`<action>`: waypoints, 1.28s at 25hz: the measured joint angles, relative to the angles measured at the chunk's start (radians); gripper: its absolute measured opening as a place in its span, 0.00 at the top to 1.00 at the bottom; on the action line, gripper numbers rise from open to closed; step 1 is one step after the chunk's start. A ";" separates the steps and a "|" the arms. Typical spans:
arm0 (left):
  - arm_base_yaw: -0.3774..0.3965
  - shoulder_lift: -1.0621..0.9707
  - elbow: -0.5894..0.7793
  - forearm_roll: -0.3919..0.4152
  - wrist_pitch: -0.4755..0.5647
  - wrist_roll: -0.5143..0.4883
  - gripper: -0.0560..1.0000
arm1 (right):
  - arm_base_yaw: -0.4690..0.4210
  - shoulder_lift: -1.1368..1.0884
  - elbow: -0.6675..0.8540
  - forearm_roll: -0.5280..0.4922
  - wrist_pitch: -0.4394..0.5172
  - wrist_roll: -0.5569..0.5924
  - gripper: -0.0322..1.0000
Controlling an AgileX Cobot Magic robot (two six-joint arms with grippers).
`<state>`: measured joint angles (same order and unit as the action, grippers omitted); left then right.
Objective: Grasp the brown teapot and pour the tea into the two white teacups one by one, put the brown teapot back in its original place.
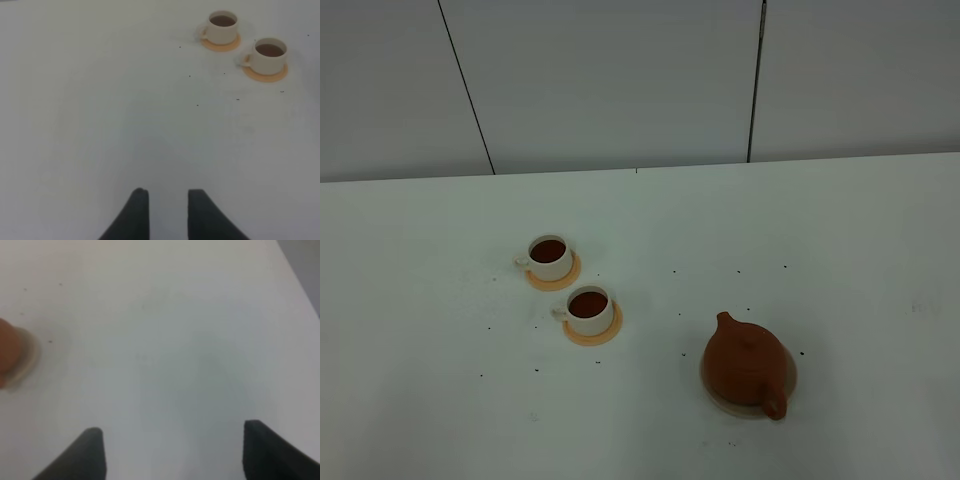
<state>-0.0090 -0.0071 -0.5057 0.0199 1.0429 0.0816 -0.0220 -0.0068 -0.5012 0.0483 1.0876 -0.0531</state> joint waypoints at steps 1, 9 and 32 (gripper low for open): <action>0.000 0.000 0.000 0.000 0.000 0.000 0.70 | 0.000 0.000 0.000 0.014 0.000 0.000 0.42; 0.000 0.000 0.000 0.000 0.000 0.000 0.70 | 0.000 0.000 0.000 0.142 -0.002 0.001 0.42; 0.000 0.000 0.000 0.000 0.000 0.000 0.70 | 0.000 0.000 0.000 0.217 -0.004 0.001 0.42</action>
<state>-0.0090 -0.0071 -0.5057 0.0199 1.0429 0.0816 -0.0224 -0.0068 -0.5012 0.2653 1.0831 -0.0522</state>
